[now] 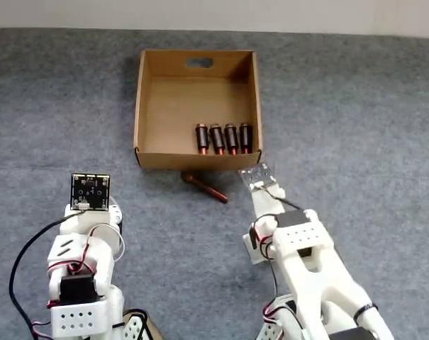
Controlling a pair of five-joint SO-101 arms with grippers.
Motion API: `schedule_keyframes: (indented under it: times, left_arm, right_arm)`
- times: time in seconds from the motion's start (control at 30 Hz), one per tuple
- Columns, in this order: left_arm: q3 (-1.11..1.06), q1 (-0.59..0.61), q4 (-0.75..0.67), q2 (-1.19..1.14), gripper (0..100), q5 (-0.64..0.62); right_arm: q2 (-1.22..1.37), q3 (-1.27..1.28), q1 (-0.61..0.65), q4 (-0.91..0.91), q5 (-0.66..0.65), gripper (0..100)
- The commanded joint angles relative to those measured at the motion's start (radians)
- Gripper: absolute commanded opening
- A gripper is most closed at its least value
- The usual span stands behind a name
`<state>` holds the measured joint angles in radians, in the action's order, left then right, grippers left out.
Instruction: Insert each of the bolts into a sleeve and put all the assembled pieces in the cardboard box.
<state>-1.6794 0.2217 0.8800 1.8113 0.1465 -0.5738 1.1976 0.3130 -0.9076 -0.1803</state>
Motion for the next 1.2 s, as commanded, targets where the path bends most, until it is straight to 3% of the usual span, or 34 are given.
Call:
schedule_keyframes:
  times: [0.0,0.23,0.5,0.7,0.9,1.03,1.17]
  left_arm:
    - [-0.018,-0.015,0.003,0.001,1,0.003]
    - [-0.018,-0.015,0.005,0.001,1,0.003]
    - [0.007,-0.013,0.005,0.004,1,0.101]
    - [0.165,0.054,-0.003,0.002,1,0.101]
    - [0.473,0.073,0.038,-0.002,1,0.097]
    - [0.648,0.022,0.094,-0.025,1,0.094]
    - [0.777,-0.074,0.118,-0.236,5,0.081]
  right_arm:
    - [0.002,0.027,0.007,0.054,-0.011,7.2]
    - [-0.012,0.051,0.001,0.03,-0.011,0.3]
    - [-0.254,-0.397,0.001,-0.325,-0.003,0.6]
    - [-0.432,-0.249,0.001,-0.17,0.074,0.6]
    - [-0.467,-0.054,-0.03,0.041,0.196,0.6]
    - [-0.515,-0.042,-0.133,0.071,0.255,0.6]
    - [-0.575,-0.033,-0.228,0.07,0.321,0.6]
